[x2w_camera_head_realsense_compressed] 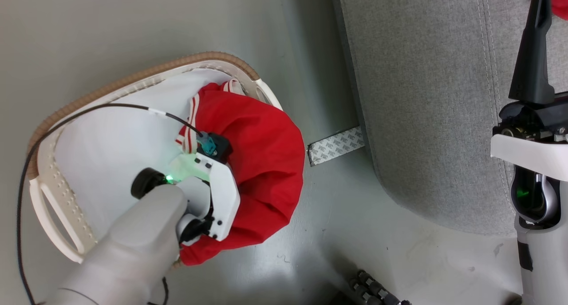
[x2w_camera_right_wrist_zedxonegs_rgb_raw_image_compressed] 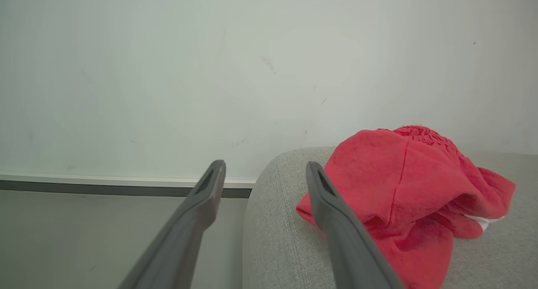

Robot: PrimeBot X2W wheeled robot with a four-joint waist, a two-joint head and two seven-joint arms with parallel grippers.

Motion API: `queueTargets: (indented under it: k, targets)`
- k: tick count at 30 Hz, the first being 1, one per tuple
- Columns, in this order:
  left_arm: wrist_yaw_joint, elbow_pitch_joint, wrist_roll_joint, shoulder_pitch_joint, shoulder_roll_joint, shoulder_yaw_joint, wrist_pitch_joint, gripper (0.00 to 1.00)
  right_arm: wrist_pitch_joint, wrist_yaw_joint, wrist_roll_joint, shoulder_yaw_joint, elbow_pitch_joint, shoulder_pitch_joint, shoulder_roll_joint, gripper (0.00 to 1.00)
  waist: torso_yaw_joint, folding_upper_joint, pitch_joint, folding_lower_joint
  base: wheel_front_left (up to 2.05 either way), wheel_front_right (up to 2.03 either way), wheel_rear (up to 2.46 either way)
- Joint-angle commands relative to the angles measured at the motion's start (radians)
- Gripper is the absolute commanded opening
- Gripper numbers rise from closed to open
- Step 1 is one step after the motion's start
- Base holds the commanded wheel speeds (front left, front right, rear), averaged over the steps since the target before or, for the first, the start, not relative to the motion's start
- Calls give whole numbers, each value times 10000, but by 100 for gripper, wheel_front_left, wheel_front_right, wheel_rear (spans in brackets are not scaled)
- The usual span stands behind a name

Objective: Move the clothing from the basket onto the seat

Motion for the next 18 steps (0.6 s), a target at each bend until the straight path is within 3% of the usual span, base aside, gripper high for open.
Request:
queueTargets:
  k: [1,8,18]
  targets:
    - [-3,-94,-234,-118,195,-111,-80,0,5,-22,-25,-14,20,50,28,100,-1,0,-7,-1,0,0,0]
    - [-1,-235,-807,-440,496,-639,-736,0,5,-22,-99,34,205,-231,27,100,27,0,-143,-1,0,0,0]
    - [-2,116,-1247,-283,-98,-1160,-2580,0,5,-22,-472,-414,434,166,16,100,900,0,-1841,-1,0,0,0]
